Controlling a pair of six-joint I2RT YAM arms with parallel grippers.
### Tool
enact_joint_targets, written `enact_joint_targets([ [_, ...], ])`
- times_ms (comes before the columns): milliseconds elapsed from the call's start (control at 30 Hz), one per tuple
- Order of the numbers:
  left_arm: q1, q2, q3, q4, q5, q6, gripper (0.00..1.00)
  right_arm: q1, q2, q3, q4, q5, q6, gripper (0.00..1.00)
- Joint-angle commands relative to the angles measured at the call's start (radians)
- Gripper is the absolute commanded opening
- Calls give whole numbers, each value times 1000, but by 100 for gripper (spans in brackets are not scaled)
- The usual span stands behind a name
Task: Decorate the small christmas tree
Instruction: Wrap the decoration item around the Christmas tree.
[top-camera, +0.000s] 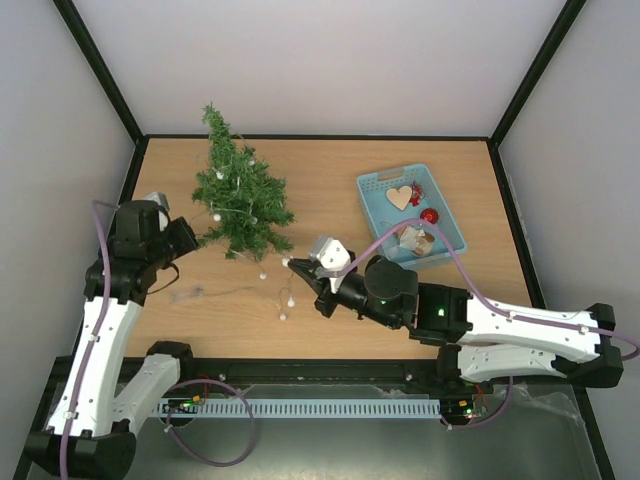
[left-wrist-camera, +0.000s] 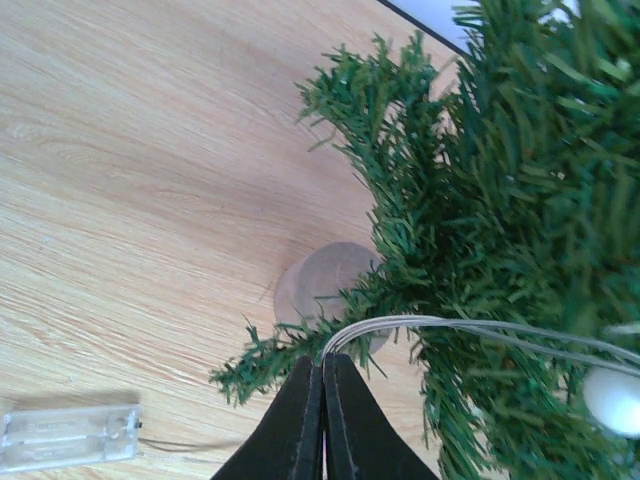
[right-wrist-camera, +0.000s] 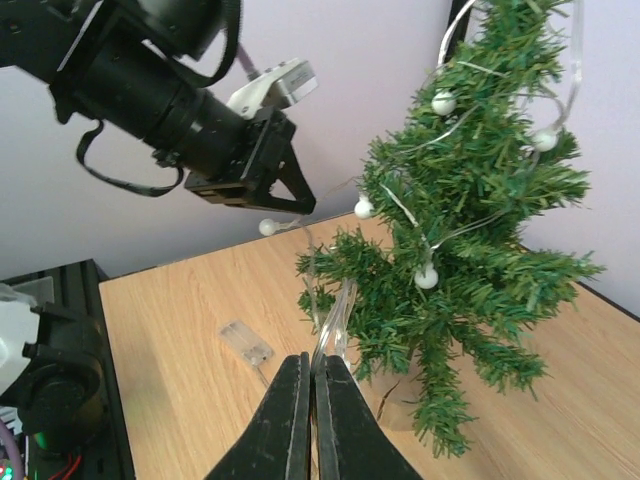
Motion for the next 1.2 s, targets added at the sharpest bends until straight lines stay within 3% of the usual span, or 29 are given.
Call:
enact_joint_targets([
  [0, 61, 36, -20, 80, 57, 5, 2, 8, 36, 42, 69, -40, -47, 2],
  [300, 192, 161, -80, 304, 164, -68, 6, 6, 153, 150, 75, -28, -60, 2],
  [400, 199, 190, -73, 324, 176, -65, 18, 6, 208, 197, 89, -28, -51, 2],
  [567, 206, 166, -50, 325, 114, -32, 52, -3, 306, 305, 79, -8, -26, 2],
  [667, 206, 125, -34, 331, 87, 4, 60, -19, 350, 369, 31, -8, 0, 2],
  [767, 206, 67, -4, 355, 104, 90, 62, -37, 373, 402, 0, -24, 19, 2],
  [933, 123, 2, 70, 422, 309, 261, 61, -81, 378, 436, -39, -78, 24, 2],
  [1067, 33, -56, 45, 501, 529, 337, 62, -105, 356, 444, -65, -126, 8, 2],
  [1167, -53, -104, 17, 493, 650, 487, 63, -113, 339, 443, -68, -159, -2, 2],
])
